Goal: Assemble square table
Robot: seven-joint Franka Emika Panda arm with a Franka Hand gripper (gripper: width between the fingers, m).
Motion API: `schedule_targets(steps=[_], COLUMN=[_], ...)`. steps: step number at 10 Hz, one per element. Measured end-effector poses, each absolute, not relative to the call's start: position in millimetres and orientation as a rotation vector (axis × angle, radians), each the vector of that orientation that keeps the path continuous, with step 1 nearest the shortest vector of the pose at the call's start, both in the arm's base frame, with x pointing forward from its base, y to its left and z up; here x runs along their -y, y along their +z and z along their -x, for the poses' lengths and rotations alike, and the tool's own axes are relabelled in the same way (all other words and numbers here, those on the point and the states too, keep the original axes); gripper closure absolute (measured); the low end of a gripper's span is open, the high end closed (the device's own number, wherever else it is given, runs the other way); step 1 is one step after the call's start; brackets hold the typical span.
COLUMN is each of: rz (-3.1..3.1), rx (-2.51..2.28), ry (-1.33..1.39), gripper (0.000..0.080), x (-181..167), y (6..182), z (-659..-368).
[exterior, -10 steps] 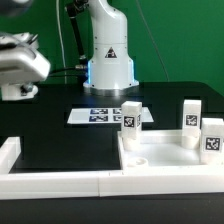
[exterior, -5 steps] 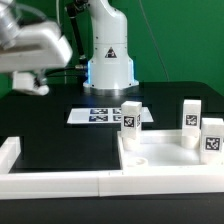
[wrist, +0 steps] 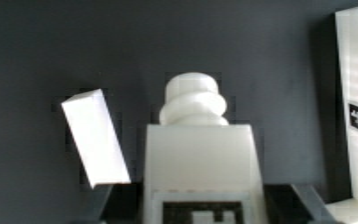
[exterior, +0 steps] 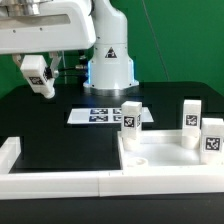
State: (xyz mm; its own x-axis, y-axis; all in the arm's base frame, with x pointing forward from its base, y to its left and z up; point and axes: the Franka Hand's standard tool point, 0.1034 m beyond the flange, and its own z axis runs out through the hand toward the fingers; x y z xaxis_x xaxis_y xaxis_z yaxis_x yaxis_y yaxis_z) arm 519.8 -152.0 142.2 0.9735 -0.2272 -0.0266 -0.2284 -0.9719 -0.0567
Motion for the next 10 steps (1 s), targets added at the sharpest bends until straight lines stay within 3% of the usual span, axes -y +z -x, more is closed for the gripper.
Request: schedule_targets(steps=[2, 3, 5, 6, 7, 10], rz=[3.112, 3.117, 3.027, 2.962, 2.963, 2.969], rx=[-0.419, -0.465, -0.605, -0.660, -0.641, -0.624], ry=[-0.274, -0.504, -0.719, -0.913, -1.023, -1.063], gripper=[0.0512, 0.0512, 0.0512, 0.0512, 0.0512, 0.0512], x=[143.1, 105.1, 48.8, 46.0, 50.7, 49.7], y=[145.7, 148.6, 150.1, 161.2, 158.8, 154.1], z=[-537.9, -562.3, -595.6, -606.3, -602.5, -601.9])
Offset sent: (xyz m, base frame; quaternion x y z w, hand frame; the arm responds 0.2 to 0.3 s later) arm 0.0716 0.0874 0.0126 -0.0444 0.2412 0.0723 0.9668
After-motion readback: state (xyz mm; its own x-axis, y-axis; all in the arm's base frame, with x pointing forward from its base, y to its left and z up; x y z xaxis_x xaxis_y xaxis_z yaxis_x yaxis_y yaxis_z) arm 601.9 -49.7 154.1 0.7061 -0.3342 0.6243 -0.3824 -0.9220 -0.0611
